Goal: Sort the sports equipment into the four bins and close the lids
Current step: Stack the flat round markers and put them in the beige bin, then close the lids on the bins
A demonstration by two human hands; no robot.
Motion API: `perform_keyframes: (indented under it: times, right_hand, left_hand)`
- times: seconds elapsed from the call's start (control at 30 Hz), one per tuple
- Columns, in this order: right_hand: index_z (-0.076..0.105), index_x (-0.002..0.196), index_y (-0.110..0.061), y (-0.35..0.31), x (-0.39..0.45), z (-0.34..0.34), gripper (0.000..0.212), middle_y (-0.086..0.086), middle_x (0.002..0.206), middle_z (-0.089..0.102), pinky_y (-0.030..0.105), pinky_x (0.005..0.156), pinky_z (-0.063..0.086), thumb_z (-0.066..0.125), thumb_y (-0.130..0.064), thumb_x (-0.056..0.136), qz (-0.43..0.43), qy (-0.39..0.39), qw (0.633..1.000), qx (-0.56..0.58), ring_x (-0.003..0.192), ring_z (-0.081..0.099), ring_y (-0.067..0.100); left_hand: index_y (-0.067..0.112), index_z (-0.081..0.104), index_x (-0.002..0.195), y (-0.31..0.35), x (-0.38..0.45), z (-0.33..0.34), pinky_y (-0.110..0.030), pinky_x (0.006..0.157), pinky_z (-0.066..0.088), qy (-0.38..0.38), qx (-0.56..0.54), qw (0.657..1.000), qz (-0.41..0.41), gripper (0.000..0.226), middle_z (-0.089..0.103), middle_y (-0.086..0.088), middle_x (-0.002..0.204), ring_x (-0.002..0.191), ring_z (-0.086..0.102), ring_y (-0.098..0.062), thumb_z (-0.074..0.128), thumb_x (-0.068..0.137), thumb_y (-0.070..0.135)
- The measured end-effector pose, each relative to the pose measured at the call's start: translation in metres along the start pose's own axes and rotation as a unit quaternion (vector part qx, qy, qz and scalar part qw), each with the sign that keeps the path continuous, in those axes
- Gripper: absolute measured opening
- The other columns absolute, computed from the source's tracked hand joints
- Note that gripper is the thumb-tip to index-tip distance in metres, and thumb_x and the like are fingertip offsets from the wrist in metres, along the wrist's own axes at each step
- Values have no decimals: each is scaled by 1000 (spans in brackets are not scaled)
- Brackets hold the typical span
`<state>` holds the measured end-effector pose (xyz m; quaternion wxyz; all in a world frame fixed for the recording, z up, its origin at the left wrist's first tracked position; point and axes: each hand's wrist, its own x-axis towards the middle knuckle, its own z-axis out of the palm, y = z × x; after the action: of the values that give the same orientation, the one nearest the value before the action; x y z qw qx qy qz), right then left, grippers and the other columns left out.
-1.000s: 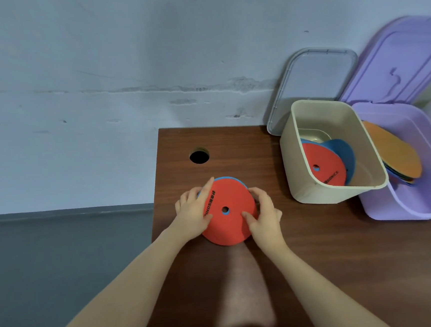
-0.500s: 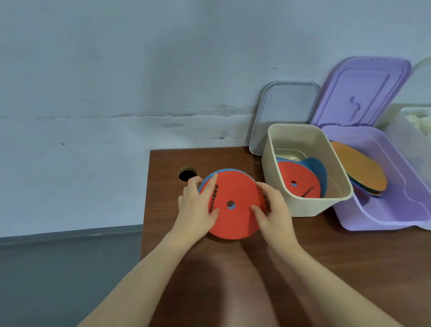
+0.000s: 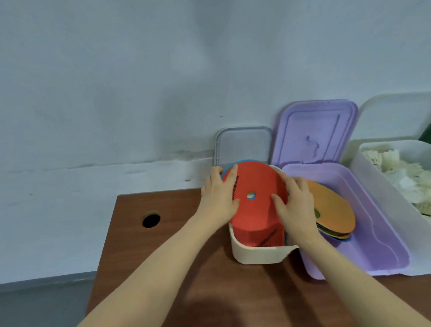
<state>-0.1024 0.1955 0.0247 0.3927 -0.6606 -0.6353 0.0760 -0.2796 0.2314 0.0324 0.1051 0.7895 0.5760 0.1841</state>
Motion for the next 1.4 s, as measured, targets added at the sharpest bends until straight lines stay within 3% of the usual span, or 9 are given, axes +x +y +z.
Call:
perform_keyframes:
  times: [0.23,0.4,0.5,0.67,0.93,1.0,1.13,1.3,1.4]
  right_hand:
    - [49,128,-16,63,25,6,49,8,114,50,39,87,32,62,-14,81,18,-121,991,-61,108,46,31]
    - [55,119,-17,79,13,13,44,10,110,50,41,82,30,64,-14,76,-24,-140,978,-154,101,43,33]
    - [59,112,-14,86,10,14,38,12,112,49,44,83,33,66,-16,75,-19,-131,977,-165,99,43,35]
    - [52,125,-20,91,21,8,38,6,124,47,41,93,26,54,-27,88,-35,-153,979,-133,113,39,29]
    - [48,132,-15,62,82,-7,47,9,135,46,41,94,28,54,-17,86,-127,-117,975,-138,119,44,31]
    - [45,136,-15,51,102,-5,52,10,143,41,42,99,24,55,-15,84,-157,-97,971,-149,127,39,30]
    - [24,147,-19,44,134,13,66,5,155,19,46,109,7,52,-25,87,-168,-136,945,-247,142,16,24]
    - [42,138,-8,50,141,36,83,12,140,47,50,107,7,76,-28,65,-159,-104,928,-322,131,41,32]
    - [43,138,-8,49,144,38,83,12,138,48,47,101,17,76,-25,63,-154,-72,936,-309,127,45,33]
  left_hand:
    - [24,15,148,26,25,45,-41,102,30,-83,46,993,-75,83,21,-13,139,121,32,-35,63,80,28]
    - [25,15,147,31,13,68,-43,99,25,-131,154,975,-88,70,21,-7,145,124,24,-32,51,89,42]
    - [25,17,147,32,7,74,-46,104,19,-114,158,977,-86,61,11,-3,153,134,15,-32,42,94,39]
    - [23,19,146,34,16,58,-47,107,18,-65,107,986,-112,57,9,-5,155,135,17,-31,41,93,32]
    - [17,10,149,27,51,16,-45,109,17,1,148,986,-82,62,6,-14,155,138,16,-35,38,97,36]
    - [19,5,149,24,64,8,-46,111,14,8,146,987,-74,64,-1,-11,157,141,8,-35,36,97,38]
    - [17,0,149,14,89,2,-46,112,11,5,174,984,-46,68,-10,-7,157,143,-3,-34,36,96,40]
    - [19,-7,149,-1,109,8,-45,114,11,-1,166,985,-35,69,-12,-5,157,143,-4,-32,33,97,42]
    - [20,-9,148,-8,113,14,-45,113,14,14,147,988,-35,70,-13,-6,156,143,-2,-34,34,97,41]
